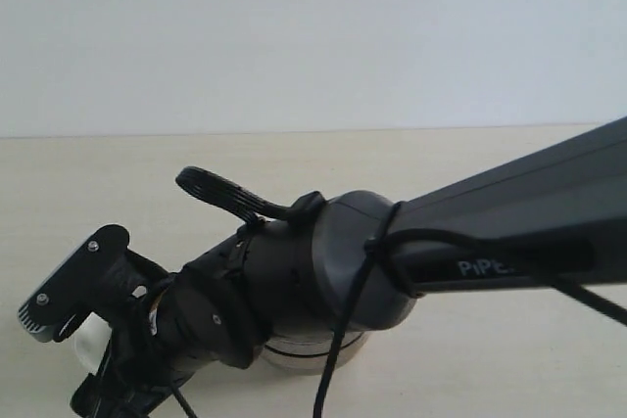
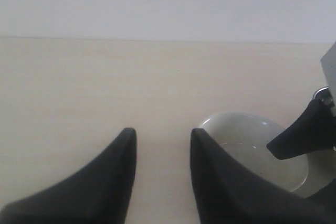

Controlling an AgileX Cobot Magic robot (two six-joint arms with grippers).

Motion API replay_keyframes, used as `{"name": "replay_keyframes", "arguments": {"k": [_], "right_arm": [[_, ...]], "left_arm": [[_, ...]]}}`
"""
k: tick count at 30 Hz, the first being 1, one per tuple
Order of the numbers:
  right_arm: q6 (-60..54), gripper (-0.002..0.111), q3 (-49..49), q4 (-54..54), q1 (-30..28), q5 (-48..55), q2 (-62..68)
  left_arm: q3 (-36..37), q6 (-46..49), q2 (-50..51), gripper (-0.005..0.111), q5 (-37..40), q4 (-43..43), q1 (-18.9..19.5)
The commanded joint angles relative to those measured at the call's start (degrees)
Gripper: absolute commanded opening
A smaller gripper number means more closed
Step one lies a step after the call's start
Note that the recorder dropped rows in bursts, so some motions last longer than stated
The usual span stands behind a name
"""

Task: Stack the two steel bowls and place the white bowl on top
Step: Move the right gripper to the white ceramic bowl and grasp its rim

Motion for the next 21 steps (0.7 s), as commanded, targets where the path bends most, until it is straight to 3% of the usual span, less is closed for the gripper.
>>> {"name": "replay_keyframes", "arguments": {"k": [1,15,19,21], "right_arm": [[-0.7,0.071,-2.0,-0.3,0.6,0.6,1.4],[-1.7,0.069,-2.4,-0.8,0.8,-0.4,4.7],[-1.5,0.048,-2.4,-0.8,0.8,-0.6,4.7],[-2.0,0.029,-2.4,-0.8,0.8,-0.6,4.7]], "left_arm": [[0.2,0.2,-0.2,0.032,0.0,-0.1,0.2],[0.2,0.2,-0.2,0.032,0.0,-0.1,0.2],[0.2,0.2,-0.2,0.032,0.0,-0.1,0.2],[0.2,0.2,-0.2,0.032,0.0,-0.1,0.2]]}}
